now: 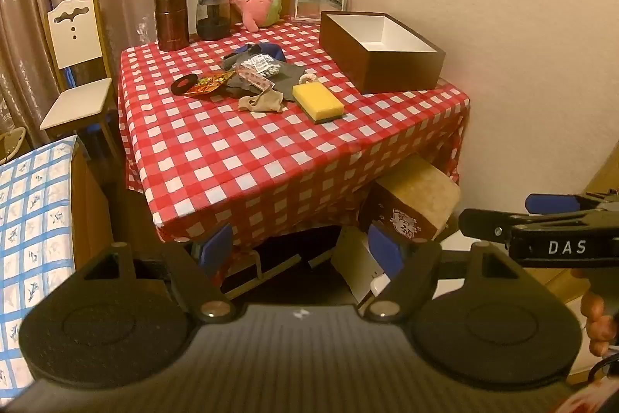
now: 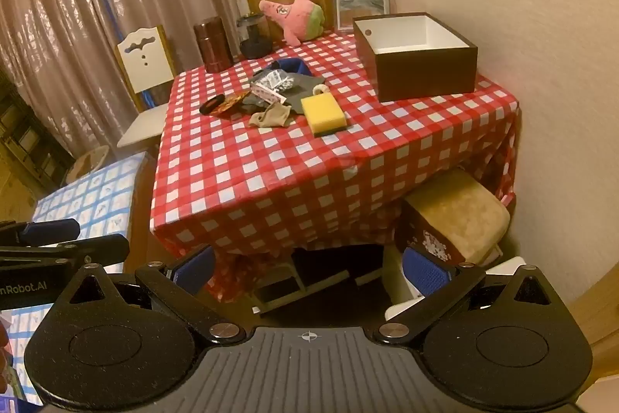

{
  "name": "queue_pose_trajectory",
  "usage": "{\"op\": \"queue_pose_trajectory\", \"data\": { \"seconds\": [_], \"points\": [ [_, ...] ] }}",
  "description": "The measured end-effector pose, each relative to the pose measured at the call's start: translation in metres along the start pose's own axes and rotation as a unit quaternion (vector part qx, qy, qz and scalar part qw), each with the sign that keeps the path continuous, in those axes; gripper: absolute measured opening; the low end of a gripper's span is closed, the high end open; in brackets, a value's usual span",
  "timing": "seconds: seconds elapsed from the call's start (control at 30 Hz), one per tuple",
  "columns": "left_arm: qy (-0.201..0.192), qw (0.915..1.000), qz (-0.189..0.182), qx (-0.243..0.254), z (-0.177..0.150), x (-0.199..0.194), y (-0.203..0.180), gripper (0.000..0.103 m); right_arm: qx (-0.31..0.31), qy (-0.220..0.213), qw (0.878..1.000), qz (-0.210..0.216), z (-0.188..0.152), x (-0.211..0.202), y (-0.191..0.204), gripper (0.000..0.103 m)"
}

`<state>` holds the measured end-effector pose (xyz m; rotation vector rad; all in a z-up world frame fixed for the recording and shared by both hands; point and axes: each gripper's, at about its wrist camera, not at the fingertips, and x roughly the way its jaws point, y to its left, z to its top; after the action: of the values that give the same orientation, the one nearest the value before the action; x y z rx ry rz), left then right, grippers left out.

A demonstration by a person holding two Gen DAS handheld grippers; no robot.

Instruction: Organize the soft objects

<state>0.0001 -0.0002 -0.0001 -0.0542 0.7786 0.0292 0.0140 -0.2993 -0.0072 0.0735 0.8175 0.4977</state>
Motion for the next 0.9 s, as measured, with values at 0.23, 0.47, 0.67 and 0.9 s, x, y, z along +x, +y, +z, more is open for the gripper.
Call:
{"op": "queue_pose_trajectory", "data": {
  "seconds": [0.23, 0.47, 0.67, 0.9],
  "points": [
    [-0.001, 1.0000, -0.005, -0.002, 0.000, 0.000, -0.001, 0.076, 0.002, 0.001, 1.000, 0.000, 0.001, 0.000, 0.000, 0.103],
    [0.002, 0.9999, -0.011, -0.001, 0.010, 0.004, 0.000, 0.076, 0.000, 0.000, 1.000, 0.000, -0.001, 0.002, 0.003, 0.103],
    [-0.001, 0.9999, -0.012, 0.004, 0.006, 0.006, -0.002, 0.076, 0.000, -0.001, 1.000, -0.001, 0.005, -0.001, -0.001, 0.103],
    [-0.001, 0.9999, -0.011, 0.003, 0.005, 0.006, -0.002, 0.076, 0.000, -0.002, 1.000, -0.001, 0.006, -0.001, -0.002, 0.103]
  ]
}}
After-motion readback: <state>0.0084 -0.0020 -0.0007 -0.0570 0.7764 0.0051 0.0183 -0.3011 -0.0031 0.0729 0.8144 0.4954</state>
